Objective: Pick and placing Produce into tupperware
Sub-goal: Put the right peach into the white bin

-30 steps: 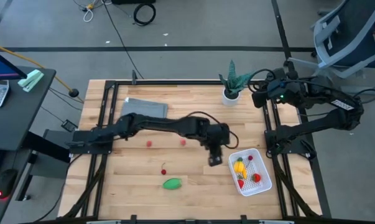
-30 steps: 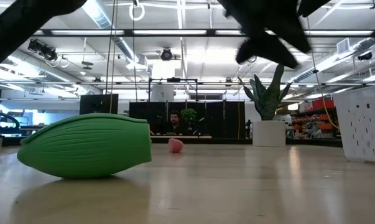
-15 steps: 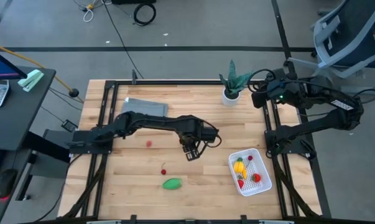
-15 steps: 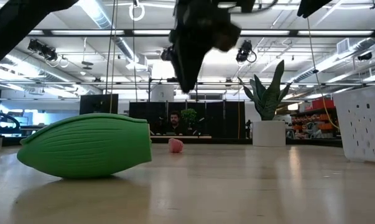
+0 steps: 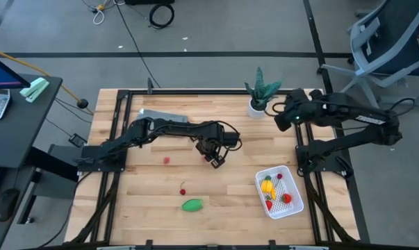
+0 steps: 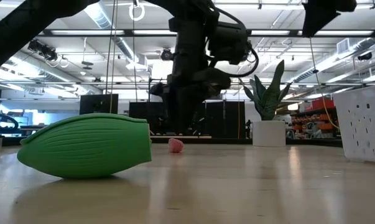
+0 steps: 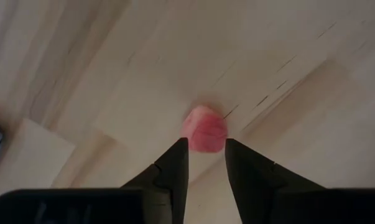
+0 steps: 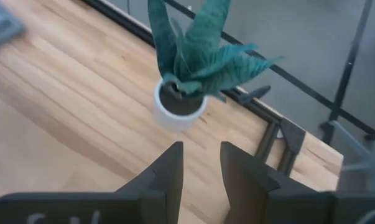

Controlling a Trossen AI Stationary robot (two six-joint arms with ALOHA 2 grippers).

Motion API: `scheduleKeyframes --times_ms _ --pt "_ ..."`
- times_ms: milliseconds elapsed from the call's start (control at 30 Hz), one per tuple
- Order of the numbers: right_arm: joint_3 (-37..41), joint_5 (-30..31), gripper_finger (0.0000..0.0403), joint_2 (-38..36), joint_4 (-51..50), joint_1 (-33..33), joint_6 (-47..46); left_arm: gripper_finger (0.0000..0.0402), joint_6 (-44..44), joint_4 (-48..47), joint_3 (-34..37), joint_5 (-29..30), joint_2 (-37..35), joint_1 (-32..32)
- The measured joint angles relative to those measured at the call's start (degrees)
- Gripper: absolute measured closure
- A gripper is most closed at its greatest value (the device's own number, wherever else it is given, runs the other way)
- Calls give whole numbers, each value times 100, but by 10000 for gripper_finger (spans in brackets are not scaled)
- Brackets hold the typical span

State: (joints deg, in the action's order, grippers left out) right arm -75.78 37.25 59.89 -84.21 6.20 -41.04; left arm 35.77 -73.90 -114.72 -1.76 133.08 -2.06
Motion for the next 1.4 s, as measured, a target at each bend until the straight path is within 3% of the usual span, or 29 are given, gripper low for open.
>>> scheduleKeyframes --times_ms 367,833,1400 --pt "806 -475 288 1 -2 0 -297 268 -320 134 0 -476 0 52" --pt "733 -500 288 -1 7 0 -399 144 -349 175 0 -214 0 -3" --pt "731 -565 288 1 9 2 -349 145 -389 558 450 -212 13 73"
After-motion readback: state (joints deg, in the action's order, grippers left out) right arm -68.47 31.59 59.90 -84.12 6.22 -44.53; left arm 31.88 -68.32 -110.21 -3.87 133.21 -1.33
